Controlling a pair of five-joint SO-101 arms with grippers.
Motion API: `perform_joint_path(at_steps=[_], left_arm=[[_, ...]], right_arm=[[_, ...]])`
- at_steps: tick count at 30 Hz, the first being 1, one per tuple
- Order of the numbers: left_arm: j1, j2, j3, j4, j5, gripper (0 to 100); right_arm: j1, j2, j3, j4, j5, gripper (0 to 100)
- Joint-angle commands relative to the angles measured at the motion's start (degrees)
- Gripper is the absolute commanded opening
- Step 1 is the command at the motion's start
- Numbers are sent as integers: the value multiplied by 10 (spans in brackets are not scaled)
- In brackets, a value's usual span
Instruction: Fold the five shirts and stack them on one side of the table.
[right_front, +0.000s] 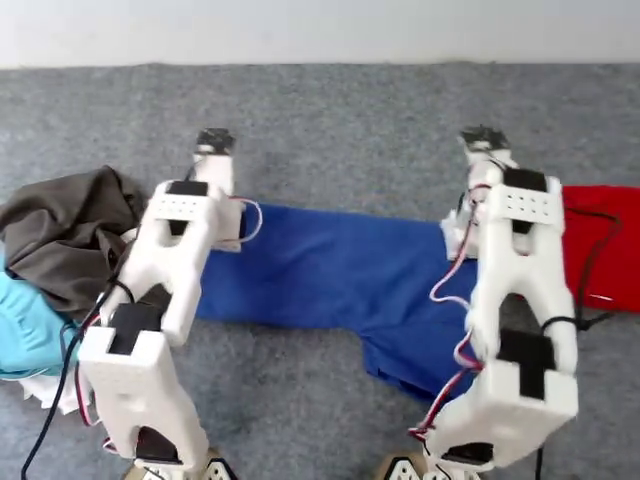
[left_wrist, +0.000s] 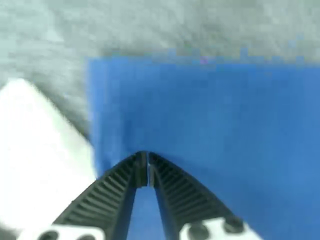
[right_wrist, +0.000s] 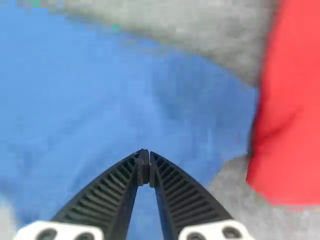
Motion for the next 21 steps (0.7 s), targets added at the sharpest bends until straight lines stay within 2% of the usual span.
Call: perform_joint_path(at_steps=[1, 6, 11, 15, 19, 21], left_arm=[[-8, -4, -27, -11, 18, 13], [-8, -4, -27, -11, 18, 13], [-10, -3, -26, -9, 18, 13], [-10, -4, -26, 11, 13, 13], [-8, -4, -26, 11, -12, 13], [-8, -4, -25, 11, -11, 13]], right_arm=[[-42, -102, -40, 125, 120, 24], [-67, -198, 0, 221, 281, 112], [-88, -299, 173, 218, 389, 123], [-143, -369, 323, 211, 418, 147], [-181, -426, 430, 166, 417, 284], [-185, -444, 471, 142, 417, 319]])
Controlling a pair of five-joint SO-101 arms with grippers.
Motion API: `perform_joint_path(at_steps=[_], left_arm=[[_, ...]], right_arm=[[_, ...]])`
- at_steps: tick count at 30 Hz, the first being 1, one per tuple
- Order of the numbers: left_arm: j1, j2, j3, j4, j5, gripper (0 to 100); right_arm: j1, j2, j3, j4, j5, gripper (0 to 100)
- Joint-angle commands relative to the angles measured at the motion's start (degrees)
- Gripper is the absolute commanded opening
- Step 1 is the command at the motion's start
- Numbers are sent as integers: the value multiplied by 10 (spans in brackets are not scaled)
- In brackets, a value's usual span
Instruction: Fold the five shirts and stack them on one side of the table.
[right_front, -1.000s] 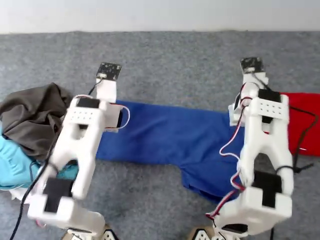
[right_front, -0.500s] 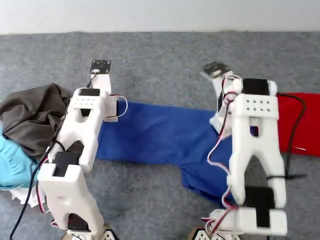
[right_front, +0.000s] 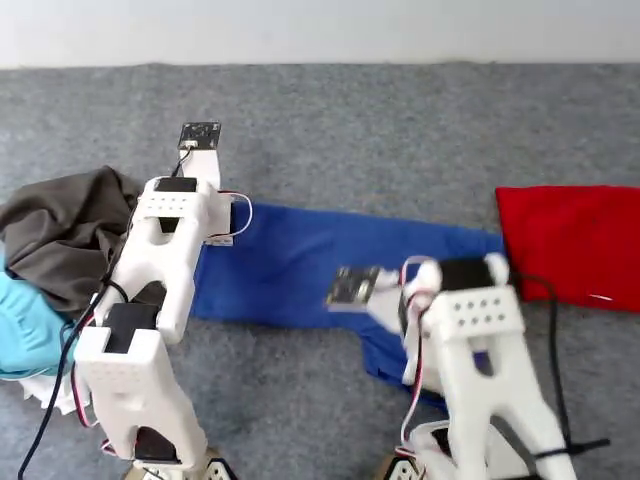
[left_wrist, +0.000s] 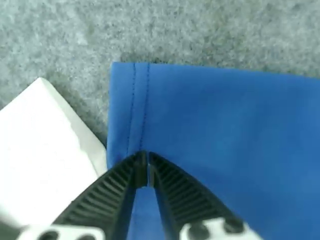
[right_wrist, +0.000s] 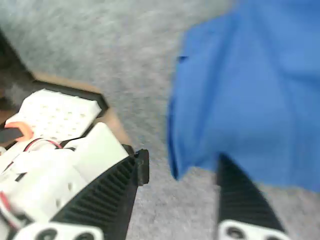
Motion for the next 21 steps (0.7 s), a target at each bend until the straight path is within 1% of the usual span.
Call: perform_joint_path(at_steps=[1, 4, 8, 11, 13, 17, 20, 21], left_arm=[[0, -4, -21, 4, -10, 13], [0, -6, -13, 4, -11, 13], [0, -6, -12, 4, -11, 13], [0, -6, -11, 4, -12, 13], [0, -6, -10, 9, -12, 13], [-3, -6, -11, 12, -13, 13], [-3, -6, -11, 12, -13, 13], [-3, -6, -11, 12, -13, 13]], right_arm=[[-11, -39, 67, -39, 7, 320], [-13, -40, 126, -92, 7, 320], [-13, -39, 207, -217, 4, 320], [-10, -39, 257, -290, 4, 312], [-9, -39, 278, -326, 4, 268], [-7, -44, 282, -349, 4, 110], [25, -44, 280, -371, 4, 5], [37, -44, 280, -380, 4, 8]])
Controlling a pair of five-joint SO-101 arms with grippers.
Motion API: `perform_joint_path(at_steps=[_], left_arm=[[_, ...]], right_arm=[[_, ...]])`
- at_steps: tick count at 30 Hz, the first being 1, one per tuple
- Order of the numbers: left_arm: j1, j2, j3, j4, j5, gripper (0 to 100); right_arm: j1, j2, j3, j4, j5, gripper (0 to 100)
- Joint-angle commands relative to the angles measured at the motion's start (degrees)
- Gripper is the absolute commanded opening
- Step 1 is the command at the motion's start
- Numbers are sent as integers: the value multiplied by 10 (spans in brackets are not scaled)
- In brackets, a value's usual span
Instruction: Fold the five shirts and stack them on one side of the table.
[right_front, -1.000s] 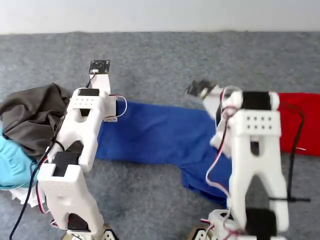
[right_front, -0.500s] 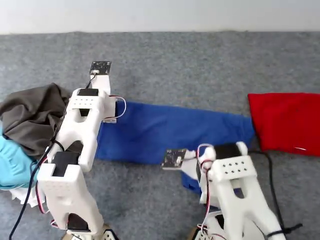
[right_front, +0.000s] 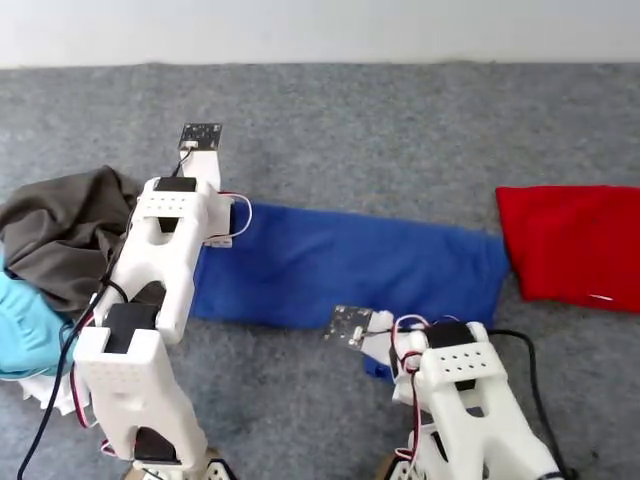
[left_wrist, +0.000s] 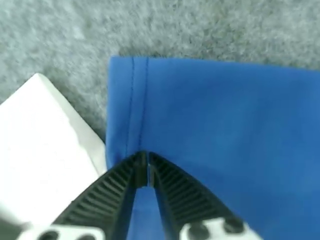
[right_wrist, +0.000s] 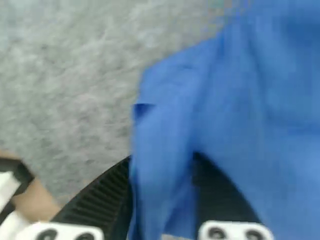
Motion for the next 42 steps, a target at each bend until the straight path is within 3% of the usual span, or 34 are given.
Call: perform_joint_path(at_steps=[1, 6, 13, 30, 33, 38, 42], left_arm=[[-2, -6, -11, 2, -8, 13], [-2, -6, -11, 2, -8, 13], [-3, -6, -11, 2, -8, 13], [-3, -6, -11, 2, -8, 13], [-3, -6, -11, 2, -8, 13], [-3, -6, -11, 2, -8, 13], [-3, -6, -11, 2, -8, 13]], right_arm=[[35, 3, 7, -22, 2, 17], [66, 3, -32, -11, -8, 8], [95, 45, -213, 52, -81, 8], [97, 509, -709, 93, -39, 13], [86, 575, -781, 134, -6, 100], [69, 620, -887, 190, -52, 414], [80, 614, -985, 221, -157, 393]])
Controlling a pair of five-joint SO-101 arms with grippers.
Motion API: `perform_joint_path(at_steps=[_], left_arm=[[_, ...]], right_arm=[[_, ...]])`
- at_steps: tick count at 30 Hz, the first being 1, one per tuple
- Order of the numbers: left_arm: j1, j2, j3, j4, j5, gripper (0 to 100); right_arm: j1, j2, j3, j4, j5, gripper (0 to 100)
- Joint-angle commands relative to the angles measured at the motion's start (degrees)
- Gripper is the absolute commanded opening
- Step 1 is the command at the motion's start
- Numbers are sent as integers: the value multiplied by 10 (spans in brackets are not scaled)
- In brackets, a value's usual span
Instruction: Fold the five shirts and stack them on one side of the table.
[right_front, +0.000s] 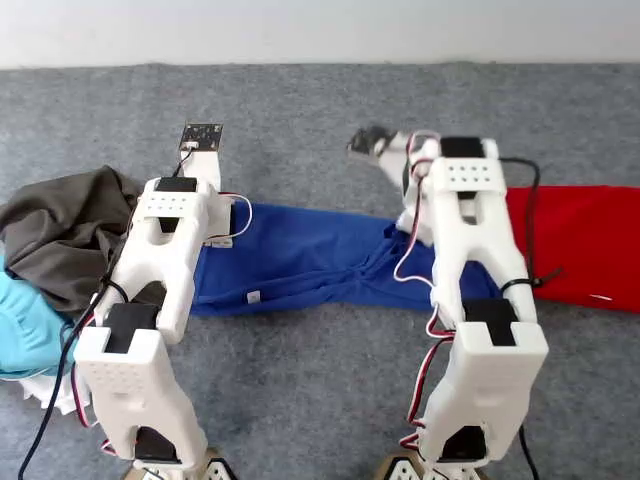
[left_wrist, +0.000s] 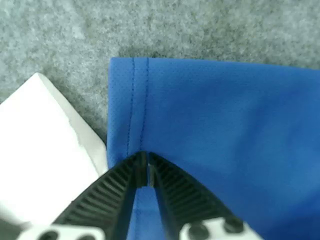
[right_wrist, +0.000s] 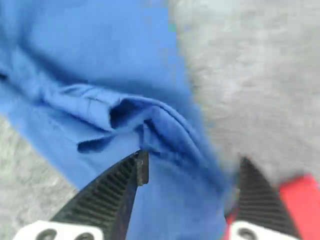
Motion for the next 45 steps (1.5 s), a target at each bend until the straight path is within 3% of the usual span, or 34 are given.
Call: perform_joint_path(at_steps=[1, 3, 7, 9, 13, 16, 22, 28, 34, 40, 45], left_arm=[[-3, -6, -11, 2, -8, 13], [-3, -6, -11, 2, -8, 13], [-1, -10, -9, 2, -8, 13], [1, -23, 7, -4, -19, 12], [-2, -118, 70, -40, -46, 12], [3, -239, 111, -40, -47, 12], [65, -417, 218, -39, -66, 13], [101, -457, 374, -74, -72, 13], [102, -441, 495, -179, -115, 13], [90, -454, 488, -106, -131, 13], [39, -564, 456, 0, -147, 13]], right_arm=[[7, -17, -105, 51, -83, 367], [5, -31, -139, 103, -98, 283], [-34, -64, -149, 205, -100, 0], [-45, -74, -128, 225, -103, 65], [-62, -88, -40, 222, -115, 2], [-82, -86, 4, 212, -146, 20], [-80, -50, 45, 72, -160, 20], [-91, 42, 48, -64, -190, 21], [-110, 50, 46, -72, -207, 25], [-106, -77, 7, -13, -205, 25], [-81, -193, -9, 26, -204, 23]])
